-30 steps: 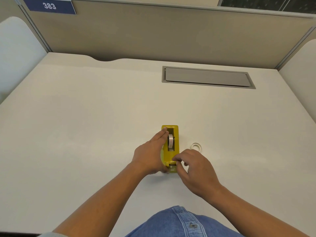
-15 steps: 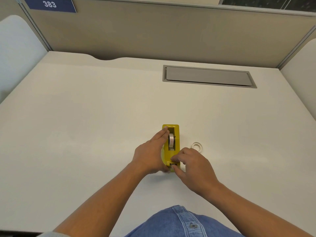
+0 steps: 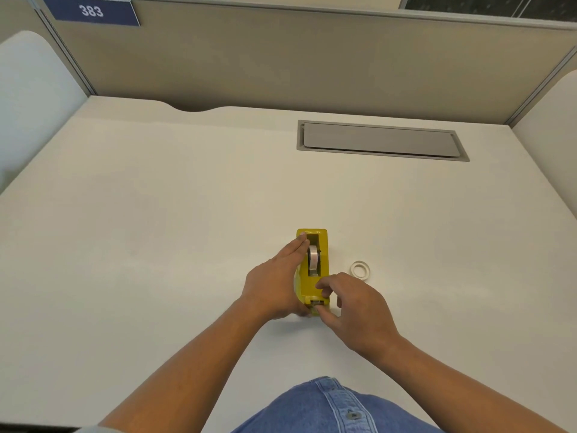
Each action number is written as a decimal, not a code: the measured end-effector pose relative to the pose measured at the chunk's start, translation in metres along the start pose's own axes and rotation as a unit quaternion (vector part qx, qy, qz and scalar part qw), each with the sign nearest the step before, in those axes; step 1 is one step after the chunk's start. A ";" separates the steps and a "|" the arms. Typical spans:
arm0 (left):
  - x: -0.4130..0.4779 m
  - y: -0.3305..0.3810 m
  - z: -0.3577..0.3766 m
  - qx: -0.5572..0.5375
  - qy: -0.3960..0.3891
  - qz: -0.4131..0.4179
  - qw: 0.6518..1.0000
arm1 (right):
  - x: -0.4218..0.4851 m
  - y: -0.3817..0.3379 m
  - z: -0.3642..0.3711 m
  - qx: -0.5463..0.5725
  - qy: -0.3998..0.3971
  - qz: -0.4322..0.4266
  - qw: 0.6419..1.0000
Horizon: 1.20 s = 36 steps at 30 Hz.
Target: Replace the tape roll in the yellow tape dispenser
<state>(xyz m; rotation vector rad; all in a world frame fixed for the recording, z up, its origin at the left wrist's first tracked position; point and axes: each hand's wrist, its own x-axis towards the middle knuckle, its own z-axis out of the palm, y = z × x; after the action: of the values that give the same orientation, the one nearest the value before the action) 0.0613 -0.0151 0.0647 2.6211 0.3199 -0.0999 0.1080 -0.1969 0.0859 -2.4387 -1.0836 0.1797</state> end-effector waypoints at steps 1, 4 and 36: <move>0.000 0.000 0.000 -0.001 0.001 0.000 1.000 | 0.000 0.001 0.000 -0.001 0.000 -0.001 1.000; 0.000 -0.001 0.002 -0.007 0.000 0.001 1.000 | 0.000 0.002 0.001 0.004 -0.008 0.000 1.000; -0.048 -0.031 0.050 0.072 0.019 0.033 0.997 | -0.025 0.066 0.028 -0.023 -0.029 0.043 0.998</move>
<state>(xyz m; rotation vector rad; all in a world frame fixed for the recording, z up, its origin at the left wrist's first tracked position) 0.0068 -0.0225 0.0122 2.7763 0.2479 -0.0524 0.1266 -0.2440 0.0294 -2.5370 -1.0188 0.2587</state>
